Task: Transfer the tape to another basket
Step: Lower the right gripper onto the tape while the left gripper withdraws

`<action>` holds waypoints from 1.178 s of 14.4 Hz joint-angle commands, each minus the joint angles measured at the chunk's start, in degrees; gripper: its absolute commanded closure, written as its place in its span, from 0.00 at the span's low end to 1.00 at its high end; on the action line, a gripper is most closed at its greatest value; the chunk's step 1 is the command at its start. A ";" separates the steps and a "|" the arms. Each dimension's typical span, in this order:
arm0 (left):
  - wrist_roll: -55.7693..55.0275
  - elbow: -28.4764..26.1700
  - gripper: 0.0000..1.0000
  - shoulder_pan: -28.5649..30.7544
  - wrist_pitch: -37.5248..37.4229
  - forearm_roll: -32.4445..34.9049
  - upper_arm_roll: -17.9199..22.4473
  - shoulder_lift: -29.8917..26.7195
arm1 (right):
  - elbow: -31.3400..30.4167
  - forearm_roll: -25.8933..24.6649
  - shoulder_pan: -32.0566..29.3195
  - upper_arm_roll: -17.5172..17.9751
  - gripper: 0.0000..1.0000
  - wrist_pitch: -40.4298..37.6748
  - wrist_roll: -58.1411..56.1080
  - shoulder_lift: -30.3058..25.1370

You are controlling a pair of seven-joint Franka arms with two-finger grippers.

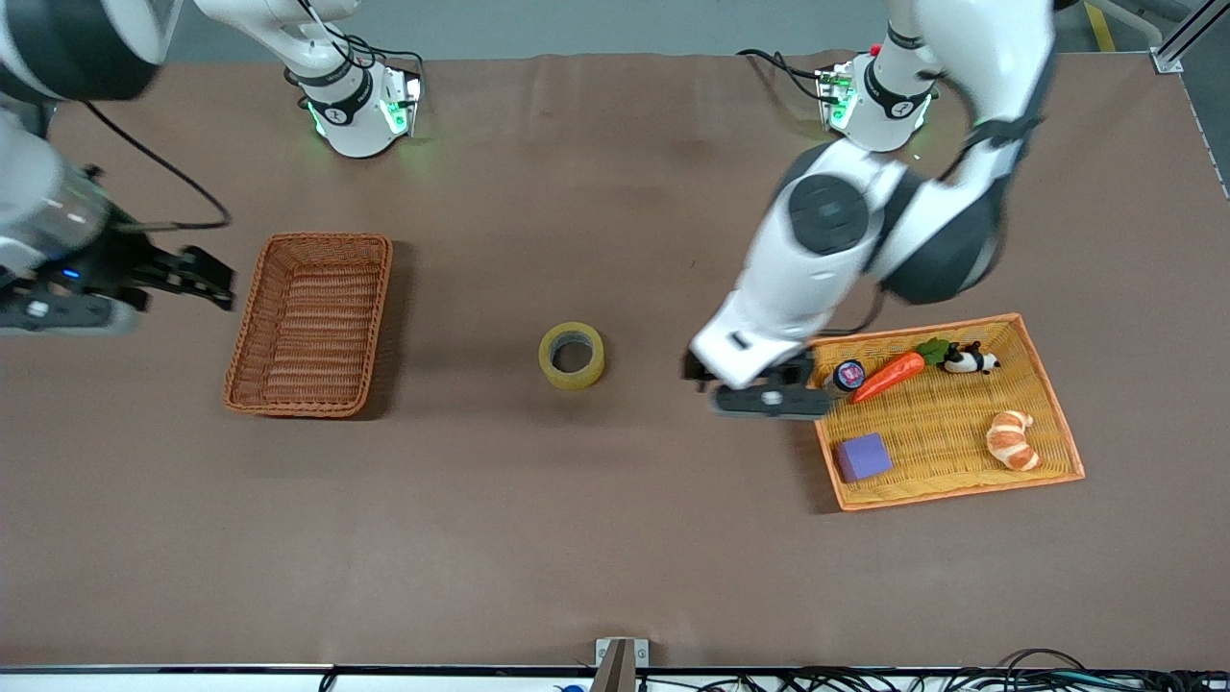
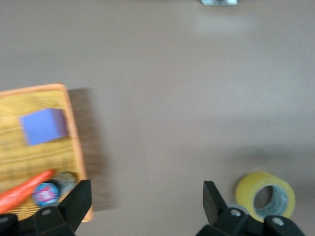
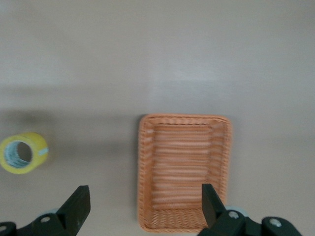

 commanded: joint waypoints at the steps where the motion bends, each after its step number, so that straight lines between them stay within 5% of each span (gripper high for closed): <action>1: 3.52 -8.98 0.00 5.28 0.62 -2.51 -0.59 -9.22 | -0.03 -0.16 4.27 0.75 0.00 2.95 3.36 5.93; 4: 11.69 -10.58 0.00 10.82 -3.66 -9.53 -0.59 -15.38 | -2.74 -1.12 11.12 0.75 0.00 8.90 10.72 11.92; 7: 18.99 -10.31 0.00 15.57 -9.39 -10.60 -0.59 -19.86 | -11.70 -1.92 18.24 0.75 0.00 23.21 20.21 14.12; 12: 19.19 -9.88 0.00 16.91 -13.08 -9.72 -0.15 -23.65 | -11.90 -5.43 24.93 0.75 0.00 35.55 30.25 24.49; 17: 15.24 -10.14 0.00 16.99 -17.92 -10.43 -0.07 -25.15 | -12.25 -7.72 26.62 0.84 0.00 40.12 30.44 28.71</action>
